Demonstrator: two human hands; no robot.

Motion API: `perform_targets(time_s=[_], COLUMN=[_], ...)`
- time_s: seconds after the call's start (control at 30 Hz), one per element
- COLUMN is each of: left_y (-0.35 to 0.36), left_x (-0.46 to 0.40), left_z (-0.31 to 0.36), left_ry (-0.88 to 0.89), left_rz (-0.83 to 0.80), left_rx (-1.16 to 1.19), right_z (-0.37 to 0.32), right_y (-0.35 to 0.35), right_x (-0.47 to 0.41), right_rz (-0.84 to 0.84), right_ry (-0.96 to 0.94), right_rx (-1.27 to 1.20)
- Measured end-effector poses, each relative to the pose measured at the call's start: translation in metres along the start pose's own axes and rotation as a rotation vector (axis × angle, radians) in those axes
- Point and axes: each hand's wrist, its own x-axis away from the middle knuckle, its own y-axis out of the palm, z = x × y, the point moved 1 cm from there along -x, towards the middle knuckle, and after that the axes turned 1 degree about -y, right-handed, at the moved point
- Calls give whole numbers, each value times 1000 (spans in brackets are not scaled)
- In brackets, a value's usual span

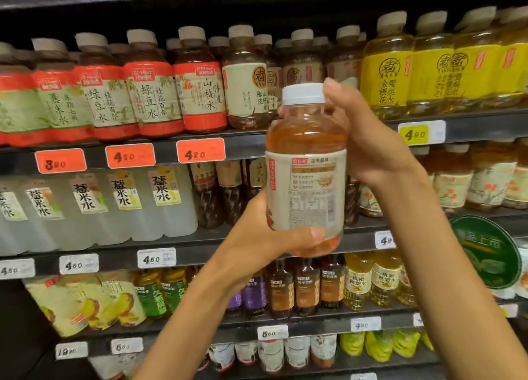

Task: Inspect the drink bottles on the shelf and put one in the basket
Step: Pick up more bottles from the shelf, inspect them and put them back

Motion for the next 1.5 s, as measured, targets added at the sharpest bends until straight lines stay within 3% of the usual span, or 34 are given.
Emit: perform_targets(time_s=[0.1, 0.17, 0.3, 0.4, 0.53, 0.7, 0.83, 0.93, 1.07, 1.17, 1.27, 1.4, 1.5], left_y=[10, 14, 11, 12, 18, 10, 16, 22, 5, 2, 20, 32, 39], left_x=[0, 1, 4, 1, -2, 7, 8, 7, 3, -1, -5, -6, -8], left_z=[-6, -11, -18, -21, -29, -27, -24, -27, -30, -24, -26, -20, -12], left_ry=[-19, -21, -29, 33, 25, -15, -134, -173, -226, -153, -108, -69, -119], left_rz=[-96, -150, -113, 49, 194, 72, -67, -113, -149, -133, -1, 42, -1], left_rx=[106, 184, 346, 174, 35, 191, 512, 621, 633, 450, 258, 296, 531], right_z=[6, 7, 6, 9, 14, 4, 15, 27, 23, 17, 16, 11, 4], right_y=[4, 5, 3, 9, 21, 10, 7, 9, -2, -7, -5, -18, -31], right_x=[-1, -1, 2, 5, 8, 9, -1, -6, -1, 3, 7, 11, 11], right_rz=[-171, -207, 14, 207, 317, 97, -112, -119, -25, 154, 255, 193, 69], right_ry=[29, 40, 45, -35, -78, -25, 162, 180, 118, 17, -4, 41, 133], right_rx=[-258, -283, -133, 150, 285, 211, -261, -447, -283, 23, 150, 138, -48])
